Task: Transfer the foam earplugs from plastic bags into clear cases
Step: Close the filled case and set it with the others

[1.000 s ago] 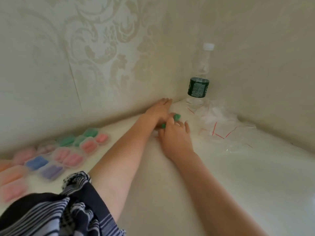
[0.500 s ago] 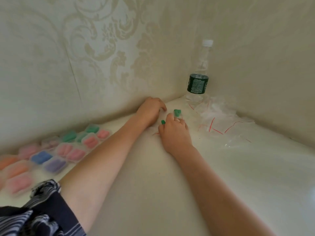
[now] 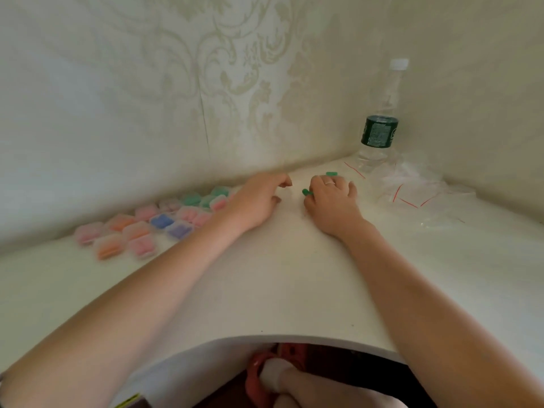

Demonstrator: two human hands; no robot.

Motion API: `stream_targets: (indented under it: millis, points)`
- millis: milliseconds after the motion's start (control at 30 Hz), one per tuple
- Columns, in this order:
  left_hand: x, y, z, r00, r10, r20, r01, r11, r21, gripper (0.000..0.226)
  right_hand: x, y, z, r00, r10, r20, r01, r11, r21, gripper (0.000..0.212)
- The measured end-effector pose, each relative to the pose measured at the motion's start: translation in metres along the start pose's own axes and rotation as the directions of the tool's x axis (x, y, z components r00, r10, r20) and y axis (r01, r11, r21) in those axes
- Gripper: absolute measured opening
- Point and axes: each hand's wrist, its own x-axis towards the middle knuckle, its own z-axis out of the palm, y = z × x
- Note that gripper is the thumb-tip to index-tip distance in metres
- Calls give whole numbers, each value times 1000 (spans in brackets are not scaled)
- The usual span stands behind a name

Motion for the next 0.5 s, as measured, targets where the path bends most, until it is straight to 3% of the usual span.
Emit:
stream_targets:
  millis: [100, 167, 200, 233, 300, 333, 500]
  points:
    - [-16, -2, -6, 968, -62, -242, 46, 996, -74, 33, -1, -3, -10, 968, -5, -252, 33, 994, 107, 18]
    - [-18, 3, -8, 886, -294, -358, 166, 923, -347, 25, -3, -10, -20, 924, 75, -374, 76, 925, 373, 13]
    - [-19, 7, -10, 848, -432, -306, 209, 805, -556, 18, -4, -16, -26, 924, 132, -359, 92, 834, 543, 12]
    - [-20, 13, -12, 828, -530, -185, 229, 621, -750, 9, -6, -22, -29, 934, 168, -315, 97, 731, 675, 13]
    - [-22, 20, -15, 825, -561, 67, 241, 243, -940, 8, -9, -31, -28, 960, 152, -234, 87, 633, 769, 12]
    - [-23, 22, -16, 832, -536, 143, 258, 145, -955, 12, -10, -34, -25, 973, 108, -204, 86, 650, 755, 12]
    - [-26, 17, -19, 849, -490, 198, 284, 109, -953, 19, -10, -34, -20, 985, -141, -99, 172, 826, 537, 12]
